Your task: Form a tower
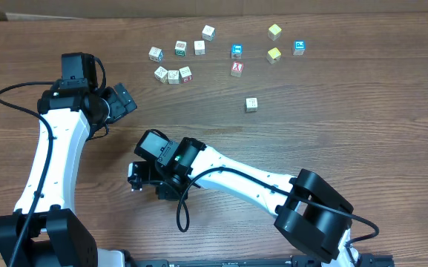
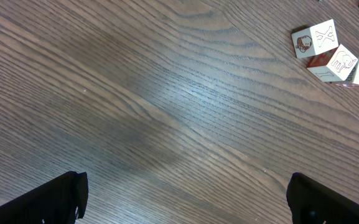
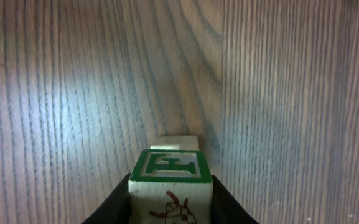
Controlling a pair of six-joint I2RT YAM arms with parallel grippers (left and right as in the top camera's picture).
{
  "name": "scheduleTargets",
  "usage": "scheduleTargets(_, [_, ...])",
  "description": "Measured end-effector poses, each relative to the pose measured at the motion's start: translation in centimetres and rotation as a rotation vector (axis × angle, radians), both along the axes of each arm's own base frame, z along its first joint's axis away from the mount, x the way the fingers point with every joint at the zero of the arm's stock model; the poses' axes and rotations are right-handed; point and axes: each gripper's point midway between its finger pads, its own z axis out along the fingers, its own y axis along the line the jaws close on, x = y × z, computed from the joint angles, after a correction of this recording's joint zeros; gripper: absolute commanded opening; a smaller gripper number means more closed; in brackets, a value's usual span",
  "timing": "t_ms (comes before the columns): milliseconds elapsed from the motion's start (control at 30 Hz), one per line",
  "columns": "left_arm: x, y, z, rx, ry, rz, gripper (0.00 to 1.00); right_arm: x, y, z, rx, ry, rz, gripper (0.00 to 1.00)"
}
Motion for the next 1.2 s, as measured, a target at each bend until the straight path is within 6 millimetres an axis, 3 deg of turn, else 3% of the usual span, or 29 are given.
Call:
scheduleTargets(533, [0.0,0.0,0.0,0.0,0.0,0.0,1.0,0.1,0.3,-1.1,-0.01,-0.009,0.005,0.48])
scheduleTargets(700, [0.0,0.0,0.0,0.0,0.0,0.0,1.0,0.7,1.5,-0.7,0.041,-0.028,-0.012,0.55])
scheduleTargets(900, [0.0,0.0,0.0,0.0,0.0,0.0,1.0,1.0,3.4,0.1,0.121,-0.027,-0.044,0.56])
scheduleTargets(1200, [0.0,0.0,0.0,0.0,0.0,0.0,1.0,-1.8,5.9,0.7,0.177,-0.008,-0.022,0.57])
